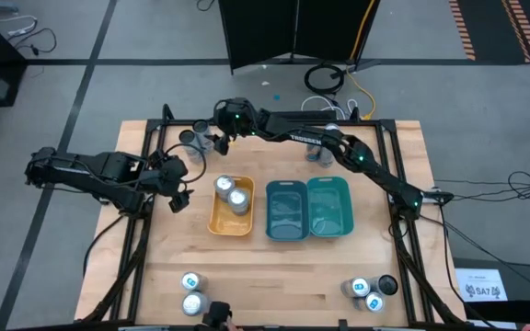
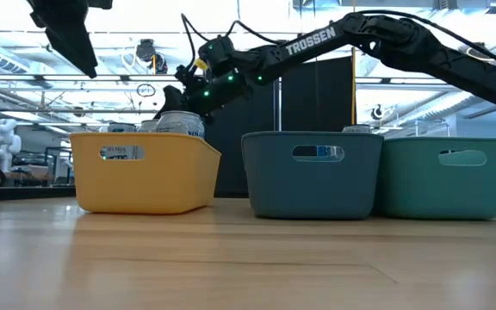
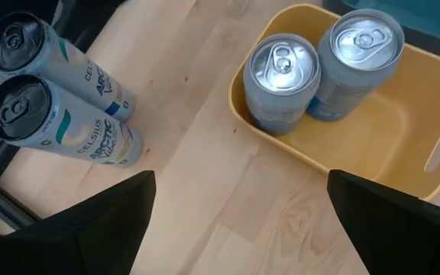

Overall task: Sort soda cans
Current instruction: Put the white-blue soda can into the blue bin

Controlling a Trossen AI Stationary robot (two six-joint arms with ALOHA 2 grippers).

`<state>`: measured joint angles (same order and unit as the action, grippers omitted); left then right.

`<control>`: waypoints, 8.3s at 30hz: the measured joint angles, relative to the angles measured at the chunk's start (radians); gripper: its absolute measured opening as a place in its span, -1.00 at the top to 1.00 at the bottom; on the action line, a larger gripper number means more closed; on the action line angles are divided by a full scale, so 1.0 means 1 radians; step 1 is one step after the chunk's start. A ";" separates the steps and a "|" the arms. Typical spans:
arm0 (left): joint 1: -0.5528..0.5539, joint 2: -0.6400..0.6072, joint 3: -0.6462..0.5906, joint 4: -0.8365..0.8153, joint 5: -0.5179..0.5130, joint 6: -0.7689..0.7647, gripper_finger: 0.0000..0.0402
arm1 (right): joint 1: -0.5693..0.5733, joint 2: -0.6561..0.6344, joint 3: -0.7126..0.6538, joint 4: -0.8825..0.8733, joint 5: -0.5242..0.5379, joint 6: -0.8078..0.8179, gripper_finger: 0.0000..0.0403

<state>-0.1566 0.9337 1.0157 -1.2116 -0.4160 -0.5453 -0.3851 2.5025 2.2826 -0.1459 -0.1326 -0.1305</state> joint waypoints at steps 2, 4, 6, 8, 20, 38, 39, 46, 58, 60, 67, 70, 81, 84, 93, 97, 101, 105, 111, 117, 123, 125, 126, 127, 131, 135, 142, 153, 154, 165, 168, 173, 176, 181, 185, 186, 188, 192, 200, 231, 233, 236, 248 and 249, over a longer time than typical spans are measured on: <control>0.000 0.000 0.000 0.003 0.000 0.000 -0.97 | 0.000 -0.015 0.000 -0.041 0.003 0.025 -0.49; 0.000 0.000 0.000 0.004 0.000 0.000 -0.97 | 0.000 -0.049 0.000 -0.125 0.003 0.062 -0.49; 0.000 0.000 0.000 0.014 0.000 0.000 -0.97 | -0.001 -0.095 0.000 -0.249 0.010 0.105 -0.49; 0.000 0.000 0.000 0.031 0.000 0.000 -0.97 | -0.003 -0.143 0.000 -0.388 0.053 0.154 -0.49; 0.041 0.036 0.000 0.288 -0.057 0.186 -0.97 | 0.030 -0.420 0.000 -1.239 0.197 0.380 -0.49; 0.566 0.214 0.268 0.243 0.059 0.346 -0.97 | 0.518 -0.805 -0.446 -1.402 0.549 1.173 -0.49; 0.605 0.215 0.274 0.217 0.087 0.351 -0.97 | 0.545 -0.830 -0.503 -1.393 0.546 1.230 -0.49; 0.873 0.262 0.275 0.071 0.233 0.344 -0.97 | 0.688 -1.004 -0.907 -1.205 0.545 1.548 -0.49; 0.964 0.414 0.275 0.061 0.266 0.316 -0.97 | 0.814 -1.259 -1.185 -1.098 0.528 1.694 -0.49; 0.963 0.444 0.275 0.048 0.273 0.315 -0.97 | 0.819 -1.282 -1.188 -1.120 0.539 1.693 -0.49; 0.964 0.510 0.275 0.031 0.286 0.315 -0.97 | 0.819 -1.348 -1.188 -1.149 0.566 1.662 -0.49; 0.964 0.519 0.273 0.019 0.286 0.334 -0.97 | 0.819 -1.359 -1.188 -1.150 0.580 1.657 -0.49; 1.009 0.535 0.203 0.035 0.294 0.502 -0.97 | 0.819 -1.360 -1.188 -1.146 0.582 1.645 -0.49; 1.020 0.551 0.201 0.059 0.301 0.525 -0.97 | 0.819 -1.360 -1.188 -1.145 0.582 1.652 -0.49; 1.023 0.592 0.201 0.040 0.338 0.527 -0.68 | 0.819 -1.360 -1.188 -1.139 0.582 1.663 -0.49; 1.023 0.591 0.201 0.003 0.339 0.502 -0.44 | 0.819 -1.360 -1.189 -1.139 0.582 1.663 -0.49; 1.023 0.576 0.201 -0.010 0.341 0.474 -0.33 | 0.819 -1.360 -1.188 -1.139 0.606 1.658 -0.49; 1.016 0.536 0.207 -0.025 0.342 0.434 -0.35 | 0.819 -1.360 -1.189 -1.140 0.609 1.648 -0.49; 0.976 0.451 0.261 -0.086 0.380 0.392 -0.37 | 0.819 -1.360 -1.189 -1.140 0.609 1.636 -0.49; 0.915 0.371 0.357 -0.079 0.498 0.327 -0.37 | 0.819 -1.360 -1.188 -1.140 0.609 1.630 -0.49; 0.808 0.338 0.471 0.175 0.635 0.281 -0.38 | 0.819 -1.360 -1.188 -1.140 0.629 1.626 -0.49; 0.750 0.351 0.500 0.275 0.658 0.280 -0.38 | 0.819 -1.360 -1.188 -1.139 0.633 1.626 -0.49; 0.717 0.365 0.513 0.317 0.658 0.279 -0.38 | 0.819 -1.360 -1.188 -1.139 0.633 1.626 -0.49; 0.681 0.387 0.530 0.356 0.657 0.280 -0.38 | 0.819 -1.360 -1.188 -1.138 0.633 1.626 -0.49; 0.541 0.511 0.623 0.405 0.641 0.310 -0.38 | 0.819 -1.359 -1.188 -1.132 0.633 1.627 -0.49; 0.418 0.665 0.771 0.350 0.582 0.392 -0.38 | 0.819 -1.359 -1.188 -1.124 0.632 1.634 -0.49; 0.290 0.904 1.024 0.069 0.435 0.504 -0.38 | 0.819 -1.359 -1.188 -1.104 0.631 1.637 -0.49; 0.217 1.112 1.041 -0.021 0.407 0.573 -0.38 | 0.819 -1.352 -1.188 -1.054 0.631 1.637 -0.49; 0.217 1.125 1.041 -0.021 0.407 0.579 -0.38 | 0.819 -1.351 -1.188 -1.054 0.630 1.637 -0.49; 0.251 1.197 1.040 -0.166 0.258 0.586 -0.38 | 0.819 -1.338 -1.188 -1.038 0.629 1.637 -0.49; 0.249 1.192 1.040 -0.148 0.272 0.608 -0.38 | 0.819 -1.338 -1.189 -1.038 0.629 1.634 -0.49; 0.242 1.188 1.040 -0.181 0.345 0.666 -0.38 | 0.819 -1.338 -1.188 -1.039 0.629 1.626 -0.49; 0.233 1.188 1.040 -0.208 0.376 0.707 -0.38 | 0.819 -1.338 -1.188 -1.039 0.629 1.615 -0.49; 0.196 1.188 1.040 -0.208 0.399 0.746 -0.38 | 0.819 -1.338 -1.189 -1.040 0.629 1.610 -0.49; 0.186 1.188 1.040 -0.184 0.379 0.762 -0.38 | 0.819 -1.338 -1.188 -1.040 0.629 1.610 -0.49; 0.186 1.188 1.043 -0.182 0.355 0.761 -0.38 | 0.819 -1.338 -1.189 -1.040 0.629 1.610 -0.49; 0.191 1.188 1.055 -0.190 0.298 0.761 -0.38 | 0.819 -1.338 -1.188 -1.040 0.629 1.610 -0.49; 0.228 1.188 1.076 -0.180 0.279 0.748 -0.38 | 0.819 -1.338 -1.188 -1.038 0.629 1.610 -0.49; 0.303 1.188 1.033 -0.186 0.376 0.708 -0.38 | 0.819 -1.338 -1.189 -1.031 0.629 1.610 -0.49; 0.305 1.188 1.024 -0.164 0.337 0.527 -0.71 | 0.818 -1.338 -1.189 -1.037 0.660 1.487 -0.49; 0.309 1.180 1.027 -0.176 0.337 0.497 -0.71 | 0.818 -1.338 -1.188 -1.037 0.660 1.465 -0.49; 0.309 1.167 1.047 -0.192 0.337 0.487 -0.72 | 0.818 -1.339 -1.188 -1.041 0.658 1.439 -0.49; 0.313 1.160 1.205 -0.330 0.194 0.448 -0.72 | 0.775 -1.379 -1.188 -1.102 0.666 1.344 -0.49; 0.316 1.157 1.213 -0.339 0.159 0.449 -0.72 | 0.768 -1.379 -1.189 -1.102 0.666 1.341 -0.49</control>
<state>0.1591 2.0909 2.2283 -1.5508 -0.2570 -0.0966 0.3832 1.1233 1.0939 -1.2476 0.5331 1.2100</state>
